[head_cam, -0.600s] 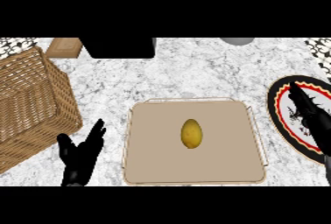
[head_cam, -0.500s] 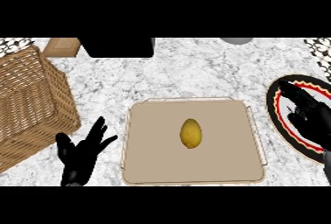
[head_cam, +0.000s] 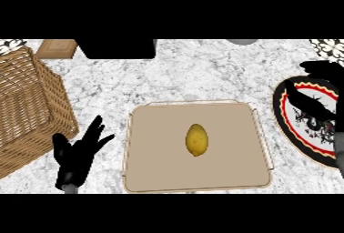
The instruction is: Pick the lemon from the tray and place it in the plate
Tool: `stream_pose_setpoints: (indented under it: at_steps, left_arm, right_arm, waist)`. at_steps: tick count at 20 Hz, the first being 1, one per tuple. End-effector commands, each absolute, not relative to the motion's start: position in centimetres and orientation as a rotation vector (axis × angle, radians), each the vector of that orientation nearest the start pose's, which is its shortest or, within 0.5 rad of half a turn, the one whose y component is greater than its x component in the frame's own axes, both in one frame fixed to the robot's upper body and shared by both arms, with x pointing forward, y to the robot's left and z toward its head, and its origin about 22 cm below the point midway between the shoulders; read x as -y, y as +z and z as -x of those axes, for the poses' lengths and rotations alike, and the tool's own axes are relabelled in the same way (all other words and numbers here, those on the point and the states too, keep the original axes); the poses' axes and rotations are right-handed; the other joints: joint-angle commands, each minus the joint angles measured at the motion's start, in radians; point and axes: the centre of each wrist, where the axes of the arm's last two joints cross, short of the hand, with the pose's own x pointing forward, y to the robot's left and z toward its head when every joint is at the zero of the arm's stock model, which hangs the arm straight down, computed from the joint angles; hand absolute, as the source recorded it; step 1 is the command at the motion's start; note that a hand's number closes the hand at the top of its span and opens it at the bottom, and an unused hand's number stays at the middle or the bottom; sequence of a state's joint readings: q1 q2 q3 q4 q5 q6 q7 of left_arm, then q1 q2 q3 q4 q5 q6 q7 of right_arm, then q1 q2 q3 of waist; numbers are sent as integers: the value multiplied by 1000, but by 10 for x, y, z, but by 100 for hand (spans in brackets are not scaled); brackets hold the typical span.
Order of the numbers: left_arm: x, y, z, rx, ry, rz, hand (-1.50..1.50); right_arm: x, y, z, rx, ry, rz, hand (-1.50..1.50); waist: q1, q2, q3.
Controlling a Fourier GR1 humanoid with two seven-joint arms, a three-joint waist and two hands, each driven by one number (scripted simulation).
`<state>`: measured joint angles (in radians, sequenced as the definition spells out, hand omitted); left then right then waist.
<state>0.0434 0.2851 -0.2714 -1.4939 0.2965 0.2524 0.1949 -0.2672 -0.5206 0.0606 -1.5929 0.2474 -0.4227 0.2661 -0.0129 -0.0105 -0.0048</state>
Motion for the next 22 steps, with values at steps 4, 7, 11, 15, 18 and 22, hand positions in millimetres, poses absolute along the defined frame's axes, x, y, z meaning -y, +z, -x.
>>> stream_pose_setpoints:
  at_steps: [4,7,11,15,18,22]
  left_arm:
    - [-234,-18,-228,1175,0,-15,0]
    - [-261,-19,-226,1184,-5,3,0]
    - [-237,-32,-233,1192,1,3,0]
    - [-251,-28,-232,1189,-10,-12,0]
    - [-236,-40,-231,1178,-5,5,0]
    - [-244,-35,-240,1170,-17,5,0]
  right_arm:
    - [232,110,-247,1774,54,889,-150]
    - [213,131,-238,1717,151,944,-150]
    - [216,146,-239,1484,443,935,-150]
    - [197,147,-231,1277,657,886,-150]
    - [173,167,-237,1203,707,894,-150]
    - [135,159,-246,1095,789,911,-150]
  waist:
    - [6,7,4]
    - [10,7,3]
    - [6,7,1]
    - [16,8,0]
    - [21,10,1]
    - [24,12,2]
